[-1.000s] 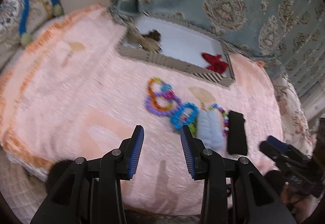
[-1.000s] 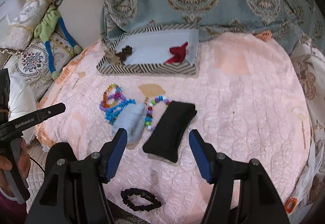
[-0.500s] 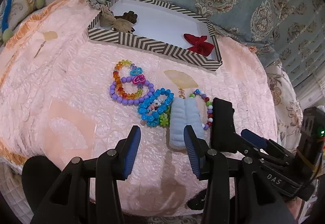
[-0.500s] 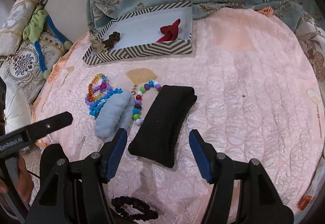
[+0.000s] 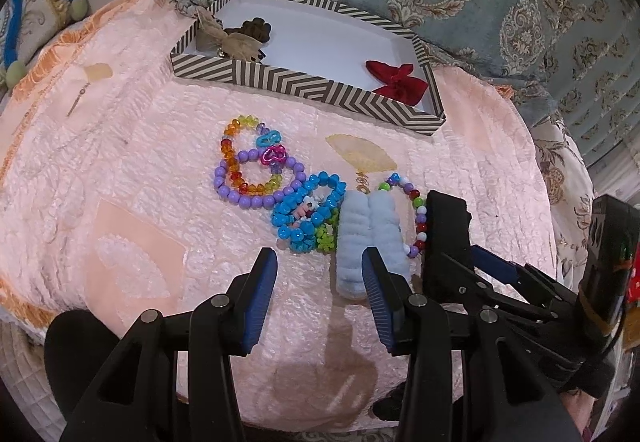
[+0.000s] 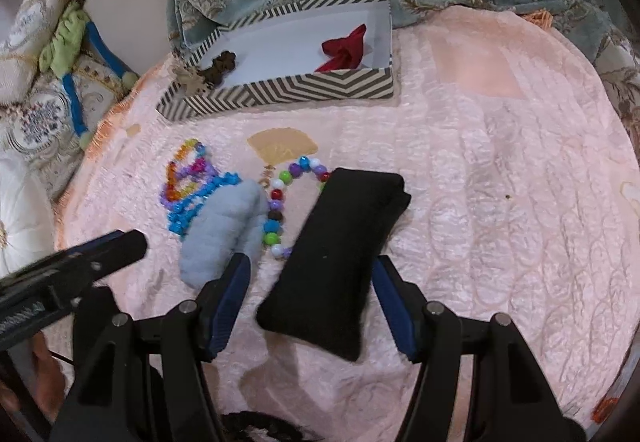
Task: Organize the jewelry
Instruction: 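Grasp the black pouch with the right gripper while the left grasps the blue scrunchie, then carry the black pouch into the tray with the right gripper while the left carries the blue scrunchie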
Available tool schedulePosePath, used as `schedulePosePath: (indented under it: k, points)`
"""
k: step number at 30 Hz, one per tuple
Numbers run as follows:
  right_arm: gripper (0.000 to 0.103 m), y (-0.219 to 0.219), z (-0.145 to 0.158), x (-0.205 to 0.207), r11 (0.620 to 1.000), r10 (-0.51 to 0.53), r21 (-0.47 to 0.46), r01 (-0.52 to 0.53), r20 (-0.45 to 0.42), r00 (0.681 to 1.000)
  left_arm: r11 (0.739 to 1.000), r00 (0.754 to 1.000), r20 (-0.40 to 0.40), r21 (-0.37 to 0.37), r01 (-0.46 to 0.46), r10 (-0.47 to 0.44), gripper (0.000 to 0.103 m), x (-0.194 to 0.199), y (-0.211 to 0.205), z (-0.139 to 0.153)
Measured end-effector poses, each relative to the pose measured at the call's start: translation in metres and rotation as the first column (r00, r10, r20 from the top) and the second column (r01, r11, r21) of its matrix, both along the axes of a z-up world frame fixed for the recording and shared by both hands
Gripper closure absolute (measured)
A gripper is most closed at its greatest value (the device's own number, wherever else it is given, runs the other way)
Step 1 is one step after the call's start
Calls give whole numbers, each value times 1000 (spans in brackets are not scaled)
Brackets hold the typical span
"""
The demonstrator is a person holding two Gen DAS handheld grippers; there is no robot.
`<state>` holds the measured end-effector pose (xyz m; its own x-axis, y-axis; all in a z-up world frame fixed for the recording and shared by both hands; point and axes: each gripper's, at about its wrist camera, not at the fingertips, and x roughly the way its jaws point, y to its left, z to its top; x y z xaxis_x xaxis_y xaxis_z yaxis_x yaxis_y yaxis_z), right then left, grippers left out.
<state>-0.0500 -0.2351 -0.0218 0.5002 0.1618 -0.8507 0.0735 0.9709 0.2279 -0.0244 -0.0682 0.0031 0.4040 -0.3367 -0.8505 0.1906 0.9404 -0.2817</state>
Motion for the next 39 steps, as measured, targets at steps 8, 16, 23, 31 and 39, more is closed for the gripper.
schedulePosePath:
  k: [8, 16, 23, 31, 39]
  points:
    - [37, -28, 7, -9, 999, -39, 9, 39, 25, 999, 999, 999, -40, -32, 31, -33, 70, 7, -23, -10]
    - [37, -21, 5, -8, 995, -13, 95, 9, 36, 999, 999, 997, -59, -15, 41, -41, 72, 16, -39, -28]
    - [37, -26, 8, -11, 995, -20, 101, 16, 33, 999, 998, 998, -29, -36, 55, -56, 92, 15, -40, -30]
    - [72, -12, -9, 6, 997, 4, 73, -5, 14, 1000, 996, 998, 11, -49, 69, -69, 103, 8, -26, -10]
    - [90, -26, 12, -15, 999, 1, 53, -5, 90, 996, 994, 998, 16, -94, 63, -62, 103, 3, -17, 0]
